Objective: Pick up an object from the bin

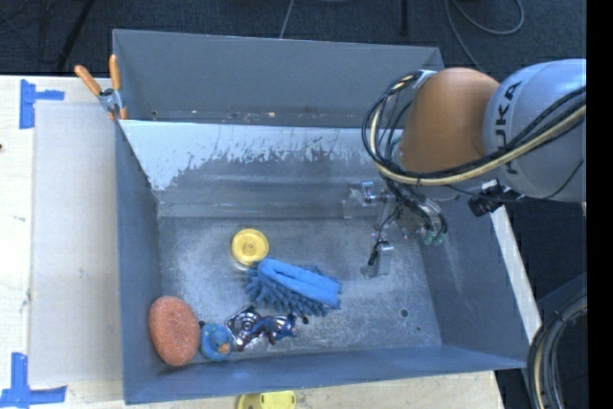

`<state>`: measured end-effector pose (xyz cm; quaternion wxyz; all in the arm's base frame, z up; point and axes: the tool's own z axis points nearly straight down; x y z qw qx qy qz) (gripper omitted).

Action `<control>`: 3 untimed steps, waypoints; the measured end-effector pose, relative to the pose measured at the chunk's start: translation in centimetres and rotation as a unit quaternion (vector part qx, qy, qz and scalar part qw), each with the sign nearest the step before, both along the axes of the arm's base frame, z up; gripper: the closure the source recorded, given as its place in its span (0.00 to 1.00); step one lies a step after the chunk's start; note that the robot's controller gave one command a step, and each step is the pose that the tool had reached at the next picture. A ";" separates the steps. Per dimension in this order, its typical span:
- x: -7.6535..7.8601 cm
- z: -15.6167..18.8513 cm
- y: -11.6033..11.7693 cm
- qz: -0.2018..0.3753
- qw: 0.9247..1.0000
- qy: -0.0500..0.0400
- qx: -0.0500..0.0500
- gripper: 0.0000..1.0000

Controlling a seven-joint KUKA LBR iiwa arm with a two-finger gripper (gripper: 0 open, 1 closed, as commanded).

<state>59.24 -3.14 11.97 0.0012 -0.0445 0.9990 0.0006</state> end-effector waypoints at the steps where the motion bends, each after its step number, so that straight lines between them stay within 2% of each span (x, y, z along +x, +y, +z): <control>1: -1.2 -0.6 0.2 0.046 0.999 0.004 0.001 0.00; 2: -4.1 -3.2 3.1 0.048 0.999 -0.001 -0.002 0.00; 3: -3.8 -5.2 5.7 0.062 0.998 0.005 0.000 0.00</control>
Offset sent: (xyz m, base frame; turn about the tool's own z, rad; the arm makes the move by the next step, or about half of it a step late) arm -0.0558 0.0542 -0.0497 -0.0940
